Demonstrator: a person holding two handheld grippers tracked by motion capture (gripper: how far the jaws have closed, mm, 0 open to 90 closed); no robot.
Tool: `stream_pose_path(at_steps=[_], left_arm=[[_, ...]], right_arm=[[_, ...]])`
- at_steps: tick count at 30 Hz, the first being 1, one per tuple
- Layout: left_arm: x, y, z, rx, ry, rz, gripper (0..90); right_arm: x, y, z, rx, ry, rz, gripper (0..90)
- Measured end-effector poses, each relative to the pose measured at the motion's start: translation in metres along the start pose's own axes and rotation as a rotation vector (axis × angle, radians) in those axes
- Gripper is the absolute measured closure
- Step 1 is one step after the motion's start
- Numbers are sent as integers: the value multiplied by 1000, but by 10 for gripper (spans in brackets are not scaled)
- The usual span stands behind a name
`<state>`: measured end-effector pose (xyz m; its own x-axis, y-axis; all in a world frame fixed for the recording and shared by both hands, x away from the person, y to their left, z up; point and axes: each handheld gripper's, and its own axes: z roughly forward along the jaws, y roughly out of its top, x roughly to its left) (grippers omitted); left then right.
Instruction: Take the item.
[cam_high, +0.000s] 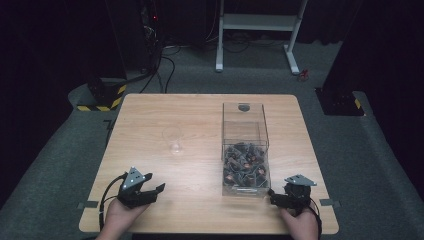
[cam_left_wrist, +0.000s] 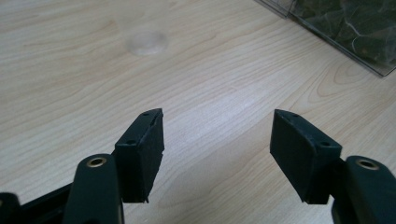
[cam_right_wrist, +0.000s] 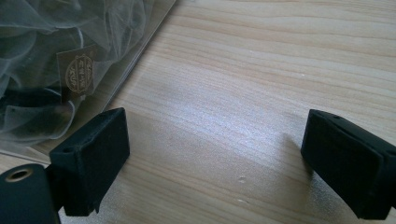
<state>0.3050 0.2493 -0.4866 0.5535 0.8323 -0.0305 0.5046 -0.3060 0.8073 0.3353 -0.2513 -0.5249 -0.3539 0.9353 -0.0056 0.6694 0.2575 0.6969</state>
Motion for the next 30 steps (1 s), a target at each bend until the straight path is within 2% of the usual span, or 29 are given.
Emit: stream_pose_path(at_steps=[4, 7, 13, 30], left_arm=[[-2, 6, -2, -10, -1, 2, 356], [-5, 12, -2, -29, -21, -17, 356], [-19, 28, 2, -61, -45, 19, 355], [-37, 54, 8, -101, -73, 49, 358]], right_arm=[[0, 0, 0, 0, 0, 0, 78], [0, 0, 0, 0, 0, 0, 78], [0, 0, 0, -2, 1, -6, 79], [-1, 0, 0, 0, 7, -5, 76]])
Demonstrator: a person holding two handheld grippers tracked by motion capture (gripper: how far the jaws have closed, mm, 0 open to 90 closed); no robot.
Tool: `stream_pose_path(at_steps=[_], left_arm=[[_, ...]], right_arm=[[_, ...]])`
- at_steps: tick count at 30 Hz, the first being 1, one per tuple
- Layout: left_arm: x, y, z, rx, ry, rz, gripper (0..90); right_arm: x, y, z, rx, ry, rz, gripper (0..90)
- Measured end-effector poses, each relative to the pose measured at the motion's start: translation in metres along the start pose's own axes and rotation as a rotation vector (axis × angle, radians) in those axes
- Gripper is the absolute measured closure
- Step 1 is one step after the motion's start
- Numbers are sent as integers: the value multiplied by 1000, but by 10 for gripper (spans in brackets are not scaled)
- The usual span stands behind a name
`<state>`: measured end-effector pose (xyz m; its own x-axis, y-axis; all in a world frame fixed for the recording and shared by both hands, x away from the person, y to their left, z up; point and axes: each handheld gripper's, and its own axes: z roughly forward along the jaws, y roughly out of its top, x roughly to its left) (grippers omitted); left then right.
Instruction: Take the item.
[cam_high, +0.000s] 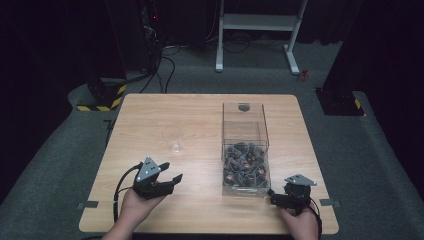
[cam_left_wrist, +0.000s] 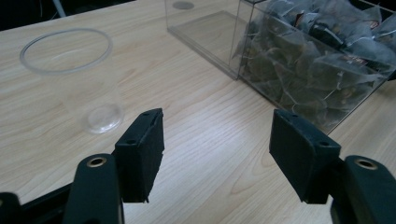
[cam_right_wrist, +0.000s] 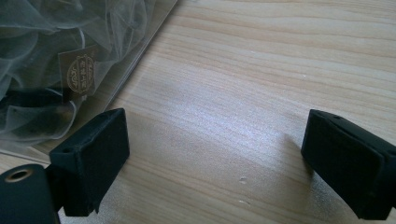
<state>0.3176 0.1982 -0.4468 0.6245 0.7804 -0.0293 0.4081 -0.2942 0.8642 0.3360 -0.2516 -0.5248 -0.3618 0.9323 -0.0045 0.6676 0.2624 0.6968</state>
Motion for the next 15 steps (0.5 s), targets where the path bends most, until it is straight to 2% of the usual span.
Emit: stream_pose_path(at_steps=[5, 15], left_arm=[[-7, 9, 5, -14, -16, 18, 361], [-16, 19, 17, -25, -46, 22, 376]], right_arm=[[-1, 0, -1, 6, 9, 5, 77], [-6, -1, -4, 19, 6, 5, 83]])
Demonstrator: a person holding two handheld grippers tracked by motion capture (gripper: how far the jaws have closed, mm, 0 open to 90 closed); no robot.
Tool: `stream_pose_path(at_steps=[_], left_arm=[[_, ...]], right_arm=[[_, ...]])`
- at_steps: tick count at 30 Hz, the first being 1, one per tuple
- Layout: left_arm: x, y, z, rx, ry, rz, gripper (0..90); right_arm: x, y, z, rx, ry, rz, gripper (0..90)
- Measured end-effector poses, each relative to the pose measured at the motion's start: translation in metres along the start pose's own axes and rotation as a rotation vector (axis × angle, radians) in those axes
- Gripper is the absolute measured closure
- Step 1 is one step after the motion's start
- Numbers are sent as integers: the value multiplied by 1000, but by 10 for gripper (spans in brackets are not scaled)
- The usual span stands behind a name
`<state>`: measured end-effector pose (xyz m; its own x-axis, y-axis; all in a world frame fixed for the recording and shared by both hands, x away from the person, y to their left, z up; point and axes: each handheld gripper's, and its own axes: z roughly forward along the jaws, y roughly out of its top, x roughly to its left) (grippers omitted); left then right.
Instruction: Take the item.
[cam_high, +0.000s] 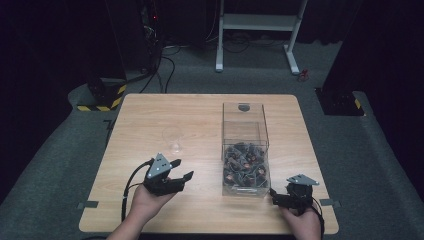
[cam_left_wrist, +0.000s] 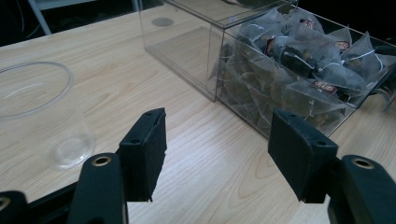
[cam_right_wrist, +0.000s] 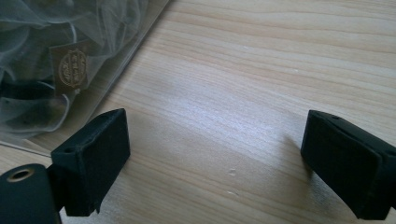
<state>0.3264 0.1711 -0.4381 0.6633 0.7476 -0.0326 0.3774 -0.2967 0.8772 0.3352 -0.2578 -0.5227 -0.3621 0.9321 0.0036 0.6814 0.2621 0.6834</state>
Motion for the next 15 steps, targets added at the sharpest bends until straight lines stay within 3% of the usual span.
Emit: stream_pose_path(at_steps=[15], left_arm=[[-6, 14, 13, -14, -35, -2, 387]], right_arm=[[0, -4, -1, -18, -3, -18, 79]])
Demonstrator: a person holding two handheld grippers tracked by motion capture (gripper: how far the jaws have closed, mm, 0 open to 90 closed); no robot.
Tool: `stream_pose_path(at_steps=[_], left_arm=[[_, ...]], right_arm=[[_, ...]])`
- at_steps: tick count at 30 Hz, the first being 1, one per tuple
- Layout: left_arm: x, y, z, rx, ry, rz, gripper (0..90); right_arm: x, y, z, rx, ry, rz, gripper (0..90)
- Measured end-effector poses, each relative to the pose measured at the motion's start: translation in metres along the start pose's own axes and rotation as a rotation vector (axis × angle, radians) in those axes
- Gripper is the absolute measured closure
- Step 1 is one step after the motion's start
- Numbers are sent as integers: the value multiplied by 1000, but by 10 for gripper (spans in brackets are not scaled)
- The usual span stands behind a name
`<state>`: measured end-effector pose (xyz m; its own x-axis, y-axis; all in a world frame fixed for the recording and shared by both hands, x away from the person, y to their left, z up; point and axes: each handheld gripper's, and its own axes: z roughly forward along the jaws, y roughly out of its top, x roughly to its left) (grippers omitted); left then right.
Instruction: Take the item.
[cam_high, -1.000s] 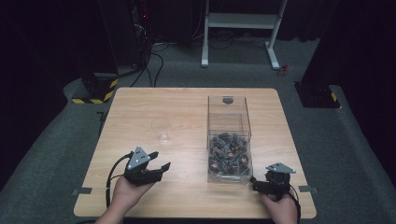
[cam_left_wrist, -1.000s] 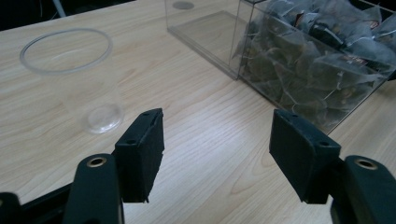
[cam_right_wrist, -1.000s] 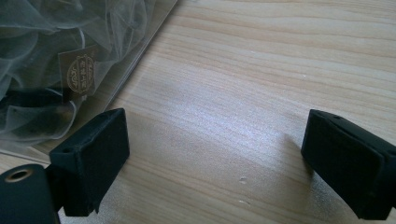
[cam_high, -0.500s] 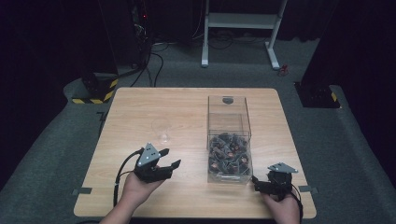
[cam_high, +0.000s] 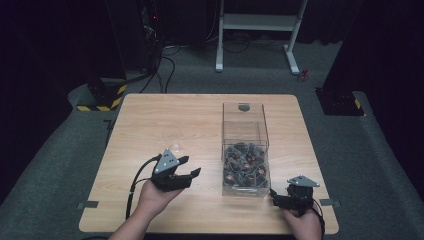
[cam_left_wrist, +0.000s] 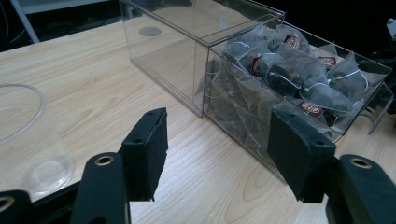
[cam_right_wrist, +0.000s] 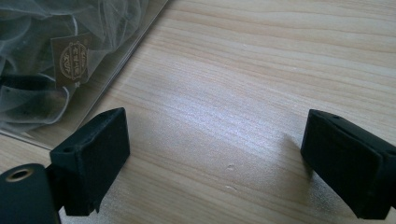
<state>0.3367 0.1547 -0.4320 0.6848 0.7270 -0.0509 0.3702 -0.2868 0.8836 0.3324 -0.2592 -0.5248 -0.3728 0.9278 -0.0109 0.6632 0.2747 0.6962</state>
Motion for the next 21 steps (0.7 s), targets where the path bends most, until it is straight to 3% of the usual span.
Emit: stream_pose_path(at_steps=[21], left_arm=[[-9, 15, 16, -8, -44, 14, 391]], right_arm=[[1, 0, 0, 1, 0, 1, 80]])
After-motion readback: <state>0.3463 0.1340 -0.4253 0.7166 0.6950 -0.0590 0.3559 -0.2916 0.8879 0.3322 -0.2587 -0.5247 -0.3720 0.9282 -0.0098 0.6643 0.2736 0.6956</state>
